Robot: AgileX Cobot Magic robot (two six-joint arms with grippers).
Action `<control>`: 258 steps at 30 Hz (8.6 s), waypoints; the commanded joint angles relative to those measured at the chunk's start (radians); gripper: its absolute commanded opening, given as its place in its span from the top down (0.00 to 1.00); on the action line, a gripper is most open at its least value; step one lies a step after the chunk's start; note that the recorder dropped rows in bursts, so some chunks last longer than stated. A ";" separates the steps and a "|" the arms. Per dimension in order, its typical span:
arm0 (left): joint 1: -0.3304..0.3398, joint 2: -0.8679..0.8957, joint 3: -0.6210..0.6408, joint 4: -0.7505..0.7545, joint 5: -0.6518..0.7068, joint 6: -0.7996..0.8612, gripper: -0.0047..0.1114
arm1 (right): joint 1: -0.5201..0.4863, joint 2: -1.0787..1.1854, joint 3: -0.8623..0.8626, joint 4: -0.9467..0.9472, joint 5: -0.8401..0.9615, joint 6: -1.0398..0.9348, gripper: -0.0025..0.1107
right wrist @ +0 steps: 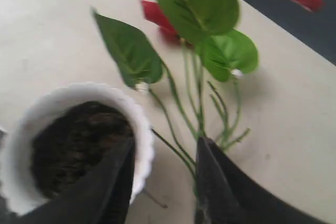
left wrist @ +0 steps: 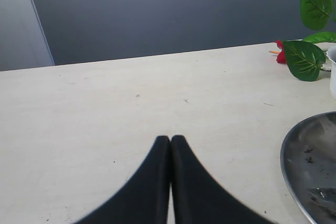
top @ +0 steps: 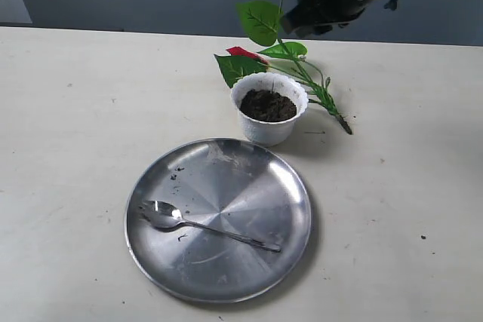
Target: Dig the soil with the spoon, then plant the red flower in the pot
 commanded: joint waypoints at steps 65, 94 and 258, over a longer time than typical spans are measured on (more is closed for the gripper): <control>-0.005 -0.001 -0.002 -0.002 -0.014 -0.004 0.95 | -0.083 0.055 -0.082 0.268 -0.508 0.017 0.98; -0.005 -0.001 -0.002 -0.002 -0.014 -0.004 0.95 | -0.012 0.039 0.654 -0.632 -1.672 0.622 0.98; -0.005 -0.001 -0.002 -0.002 -0.014 -0.004 0.95 | -0.012 -0.113 0.435 -1.898 -1.120 1.630 0.98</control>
